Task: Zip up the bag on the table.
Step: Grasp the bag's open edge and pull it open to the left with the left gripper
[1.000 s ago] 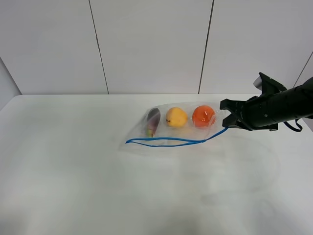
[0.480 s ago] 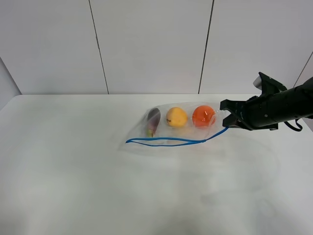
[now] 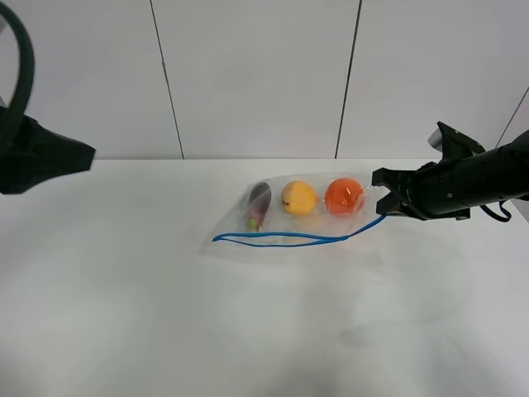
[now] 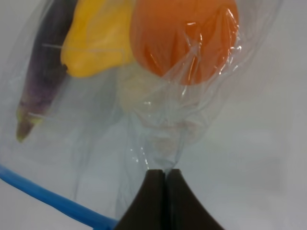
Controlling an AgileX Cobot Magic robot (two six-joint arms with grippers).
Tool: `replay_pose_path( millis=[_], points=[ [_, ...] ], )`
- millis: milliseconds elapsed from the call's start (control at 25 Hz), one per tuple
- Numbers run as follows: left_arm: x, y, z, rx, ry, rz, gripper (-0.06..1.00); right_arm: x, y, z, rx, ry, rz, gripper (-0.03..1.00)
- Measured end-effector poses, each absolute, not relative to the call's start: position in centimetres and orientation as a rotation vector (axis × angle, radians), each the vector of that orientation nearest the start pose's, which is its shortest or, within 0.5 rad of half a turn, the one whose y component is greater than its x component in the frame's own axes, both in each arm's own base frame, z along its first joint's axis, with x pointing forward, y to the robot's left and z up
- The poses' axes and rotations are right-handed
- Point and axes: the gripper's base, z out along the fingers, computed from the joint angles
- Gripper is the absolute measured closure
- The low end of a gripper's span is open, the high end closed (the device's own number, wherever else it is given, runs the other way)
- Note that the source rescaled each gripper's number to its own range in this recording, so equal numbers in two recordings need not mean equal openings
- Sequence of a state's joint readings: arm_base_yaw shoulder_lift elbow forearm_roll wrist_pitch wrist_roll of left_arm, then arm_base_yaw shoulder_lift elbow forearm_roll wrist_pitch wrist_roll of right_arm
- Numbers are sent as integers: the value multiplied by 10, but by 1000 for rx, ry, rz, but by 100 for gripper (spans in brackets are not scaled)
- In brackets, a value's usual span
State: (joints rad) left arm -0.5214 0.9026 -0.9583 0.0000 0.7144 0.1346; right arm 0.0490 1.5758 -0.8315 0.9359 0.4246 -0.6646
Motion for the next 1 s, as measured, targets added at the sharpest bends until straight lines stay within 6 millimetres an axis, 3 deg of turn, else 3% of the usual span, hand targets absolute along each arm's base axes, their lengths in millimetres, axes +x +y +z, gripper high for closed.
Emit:
replay_pose_path(
  millis=[160,280,560,760,1000],
  points=[
    [139,-110,378,847,1971,-307,-6,302,45,201,77,2493,536,97],
    [137,-117,382,862,1901,-341,-6,302,45,201,77,2493,536,97],
    [155,-132,378,869,1853,-337,-6,302,45,201,77,2493,536,97],
    [199,-170,338,907,1913,-317,-6,302,45,201,77,2493,536,97],
    [230,-206,289,964,1971,-312,-6,302,45,201,77,2493,536,97]
  ],
)
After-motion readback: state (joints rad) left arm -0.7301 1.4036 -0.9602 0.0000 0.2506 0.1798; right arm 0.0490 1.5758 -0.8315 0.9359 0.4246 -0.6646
